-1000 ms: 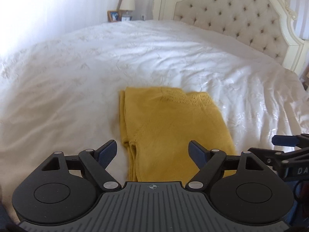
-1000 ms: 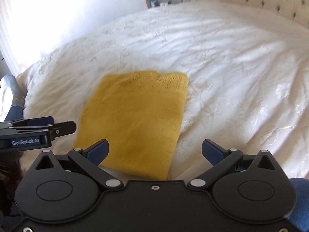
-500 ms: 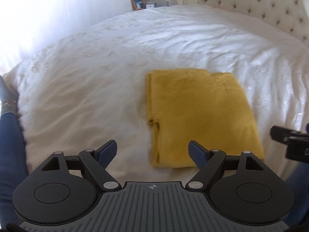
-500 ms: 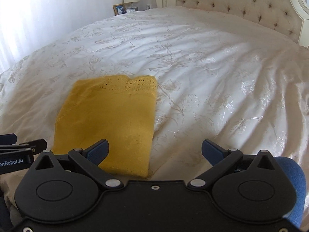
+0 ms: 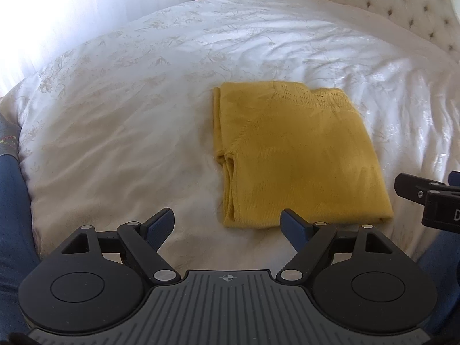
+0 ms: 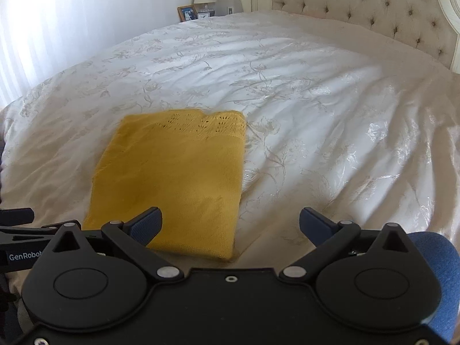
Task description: Fold small clothes
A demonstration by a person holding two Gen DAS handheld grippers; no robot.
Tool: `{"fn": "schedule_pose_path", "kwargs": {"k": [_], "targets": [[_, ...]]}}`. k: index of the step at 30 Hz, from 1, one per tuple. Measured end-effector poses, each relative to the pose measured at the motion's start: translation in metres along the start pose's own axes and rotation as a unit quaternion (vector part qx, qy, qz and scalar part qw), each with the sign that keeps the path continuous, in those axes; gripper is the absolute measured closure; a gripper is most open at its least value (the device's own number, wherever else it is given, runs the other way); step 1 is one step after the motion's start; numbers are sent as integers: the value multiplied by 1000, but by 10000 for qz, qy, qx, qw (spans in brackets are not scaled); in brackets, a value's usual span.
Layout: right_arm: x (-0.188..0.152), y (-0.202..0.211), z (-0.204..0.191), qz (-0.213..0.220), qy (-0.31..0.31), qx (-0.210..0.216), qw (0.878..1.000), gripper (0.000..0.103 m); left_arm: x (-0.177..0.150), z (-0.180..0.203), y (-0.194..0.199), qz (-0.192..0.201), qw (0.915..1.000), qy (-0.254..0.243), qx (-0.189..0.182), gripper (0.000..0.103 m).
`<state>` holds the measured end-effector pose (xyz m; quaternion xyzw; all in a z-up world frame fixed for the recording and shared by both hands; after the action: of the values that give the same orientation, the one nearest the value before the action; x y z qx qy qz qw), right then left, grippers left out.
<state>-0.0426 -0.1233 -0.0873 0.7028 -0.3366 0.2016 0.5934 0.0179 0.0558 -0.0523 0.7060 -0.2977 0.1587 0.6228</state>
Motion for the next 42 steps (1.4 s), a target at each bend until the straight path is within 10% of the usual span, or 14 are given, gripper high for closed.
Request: {"fn": "schedule_pose_path", "kwargs": {"k": [42], "targets": [[-9, -10, 4, -318, -518, 244, 9979, 2, -8, 13, -11, -284, 9988, -85, -402, 23]]}}
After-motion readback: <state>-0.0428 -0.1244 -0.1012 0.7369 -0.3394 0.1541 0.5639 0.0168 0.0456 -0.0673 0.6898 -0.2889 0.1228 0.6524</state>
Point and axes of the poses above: each gripper's, at about its wrist camera, not at the fingertips, and y roughly against the way its jaws point, z to its right, x to its top, the point moved 5 cm from there along -y, roughly the way its jaws point, and after that the axes turned 10 degrees about -y, right-handed, at the moved point
